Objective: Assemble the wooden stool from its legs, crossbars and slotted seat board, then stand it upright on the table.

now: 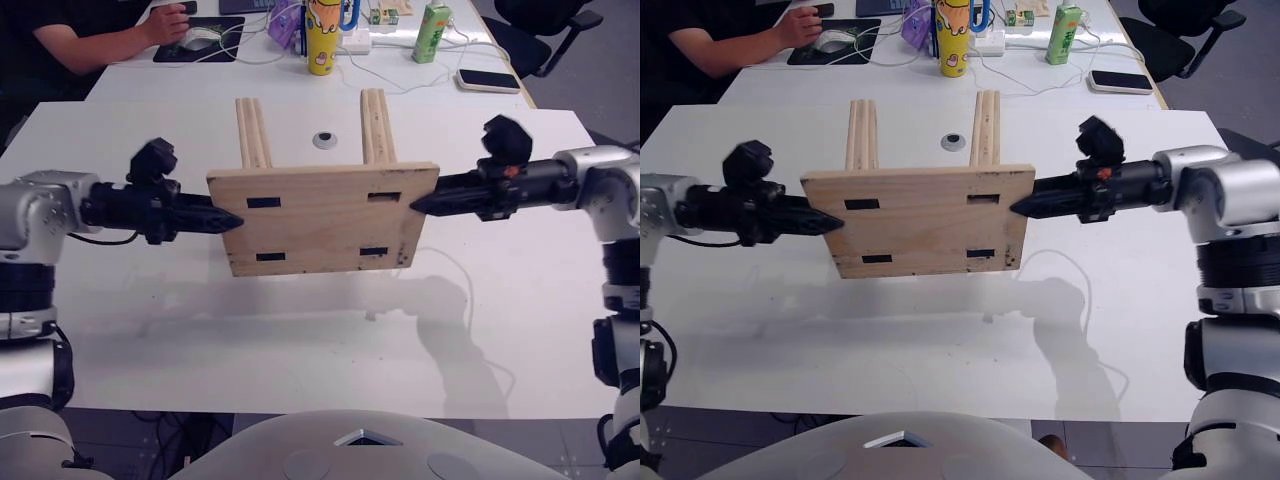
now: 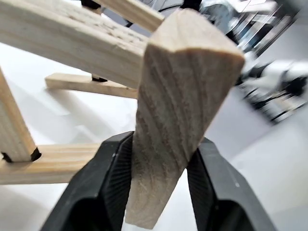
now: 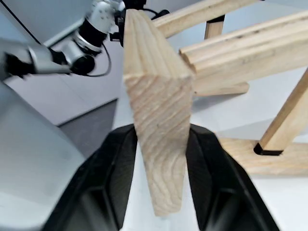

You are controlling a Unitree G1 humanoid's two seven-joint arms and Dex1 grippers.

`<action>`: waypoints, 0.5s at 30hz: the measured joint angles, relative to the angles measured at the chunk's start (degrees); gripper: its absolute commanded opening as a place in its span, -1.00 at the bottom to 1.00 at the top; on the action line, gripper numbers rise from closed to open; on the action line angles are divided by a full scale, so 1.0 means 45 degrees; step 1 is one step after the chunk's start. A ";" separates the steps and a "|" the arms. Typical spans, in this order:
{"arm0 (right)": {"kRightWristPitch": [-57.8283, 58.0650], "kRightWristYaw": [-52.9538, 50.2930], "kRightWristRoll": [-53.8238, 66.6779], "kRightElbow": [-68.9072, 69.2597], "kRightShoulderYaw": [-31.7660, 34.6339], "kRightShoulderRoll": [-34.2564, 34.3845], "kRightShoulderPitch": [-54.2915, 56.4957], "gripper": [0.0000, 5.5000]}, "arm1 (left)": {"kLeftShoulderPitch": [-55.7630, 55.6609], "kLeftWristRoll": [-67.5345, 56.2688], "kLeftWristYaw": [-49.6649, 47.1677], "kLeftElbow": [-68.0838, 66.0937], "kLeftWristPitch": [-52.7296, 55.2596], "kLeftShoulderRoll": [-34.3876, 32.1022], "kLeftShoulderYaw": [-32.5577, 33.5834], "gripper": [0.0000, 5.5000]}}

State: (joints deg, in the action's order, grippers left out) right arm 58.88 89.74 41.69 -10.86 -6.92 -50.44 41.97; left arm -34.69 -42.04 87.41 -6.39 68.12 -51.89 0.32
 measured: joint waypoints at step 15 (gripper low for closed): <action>0.7235 0.0263 0.5144 -0.4456 -0.4601 -0.1190 0.3492 -0.52 | -0.4696 -0.1520 0.1121 -0.6070 0.4105 0.0205 -0.3083 -0.51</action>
State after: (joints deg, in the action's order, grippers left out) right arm 91.44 90.93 64.84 -30.91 -27.62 -55.79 57.69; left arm -55.82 -48.89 92.46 -33.70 86.59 -50.96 -13.56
